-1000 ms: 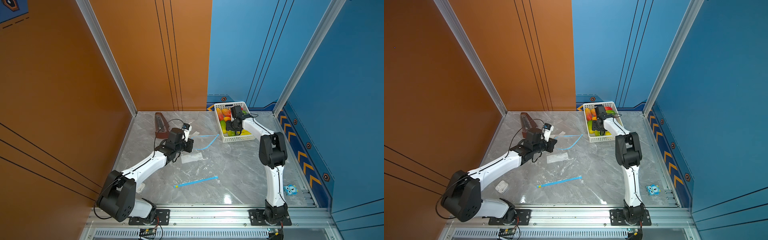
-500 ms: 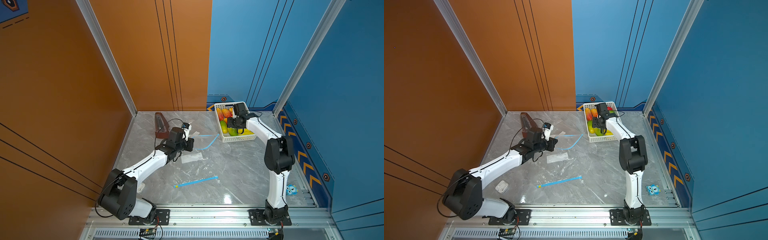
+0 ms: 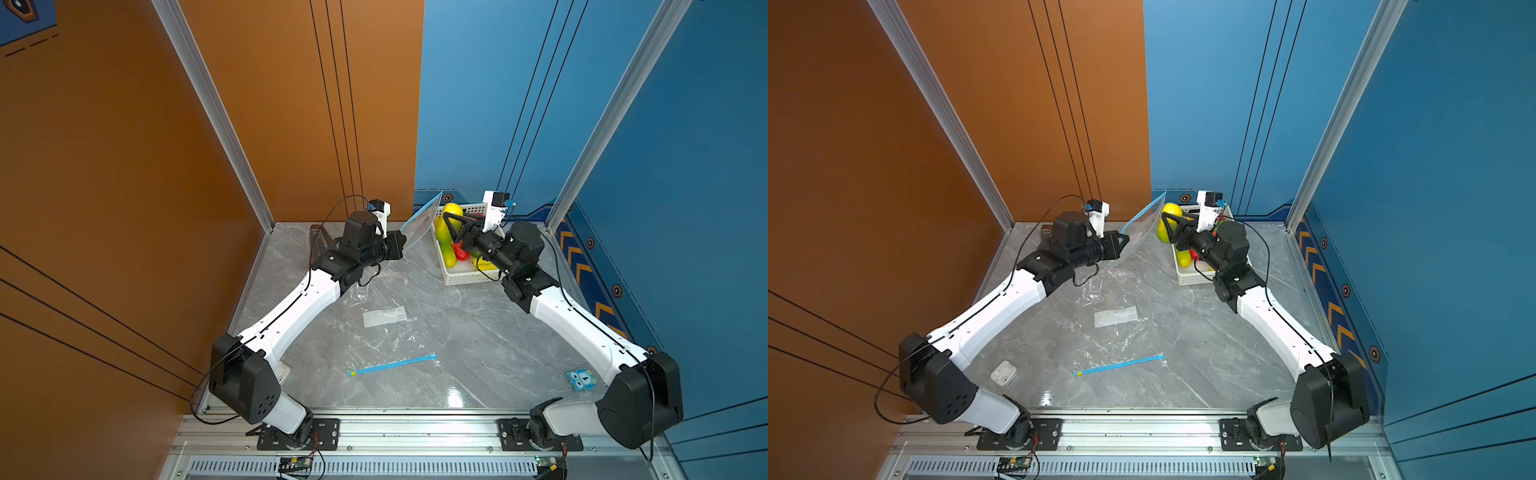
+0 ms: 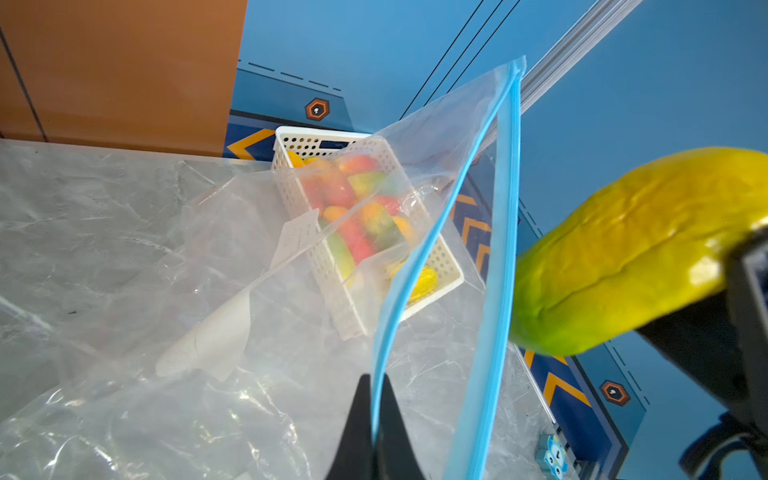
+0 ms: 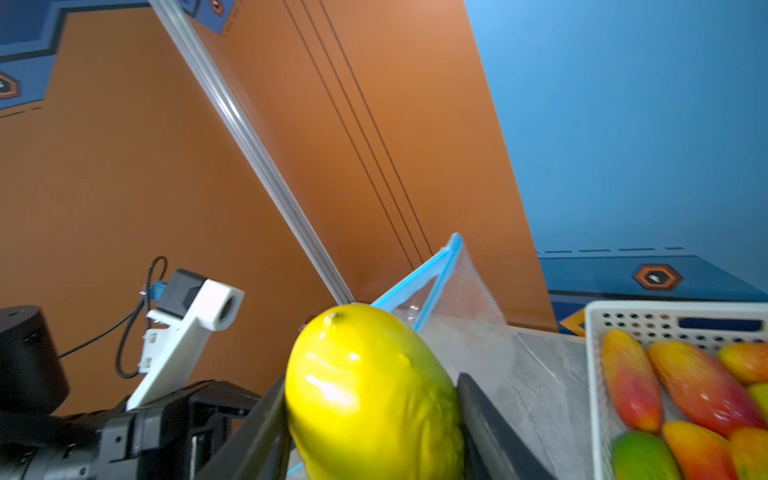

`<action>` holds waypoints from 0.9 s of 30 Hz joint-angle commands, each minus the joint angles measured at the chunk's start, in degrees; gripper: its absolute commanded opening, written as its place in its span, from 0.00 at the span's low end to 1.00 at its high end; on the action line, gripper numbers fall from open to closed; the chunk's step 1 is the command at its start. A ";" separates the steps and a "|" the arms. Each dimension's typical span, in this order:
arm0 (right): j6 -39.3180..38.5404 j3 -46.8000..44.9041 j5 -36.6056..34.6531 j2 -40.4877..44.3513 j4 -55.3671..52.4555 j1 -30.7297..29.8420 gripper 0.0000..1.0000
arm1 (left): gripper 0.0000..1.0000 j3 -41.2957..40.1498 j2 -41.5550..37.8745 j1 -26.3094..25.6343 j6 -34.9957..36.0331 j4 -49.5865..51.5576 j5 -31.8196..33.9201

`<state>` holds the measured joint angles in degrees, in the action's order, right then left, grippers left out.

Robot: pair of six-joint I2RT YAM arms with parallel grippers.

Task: Place the mango in a zip-top bag and seal the zipper
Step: Pick up the mango from the basket, then place the mango in the zipper food storage bag.

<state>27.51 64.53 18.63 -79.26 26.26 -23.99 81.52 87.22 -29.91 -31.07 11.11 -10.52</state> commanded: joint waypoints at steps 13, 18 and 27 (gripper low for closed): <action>-4.23 3.73 -1.27 -4.32 7.44 -5.81 0.27 | 0.00 4.63 3.66 0.92 -1.06 4.33 -3.07; -6.03 5.96 -0.71 -9.12 8.19 -5.46 0.27 | 0.00 4.86 2.19 2.22 -3.74 4.40 -3.11; -10.49 9.67 1.77 -10.50 3.01 -4.85 0.76 | 0.00 9.21 2.45 6.58 -5.64 4.44 -5.54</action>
<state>19.00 70.67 18.50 -90.41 31.14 -29.52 88.62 90.80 -24.10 -36.14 15.73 -14.24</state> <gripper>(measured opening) 0.749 0.048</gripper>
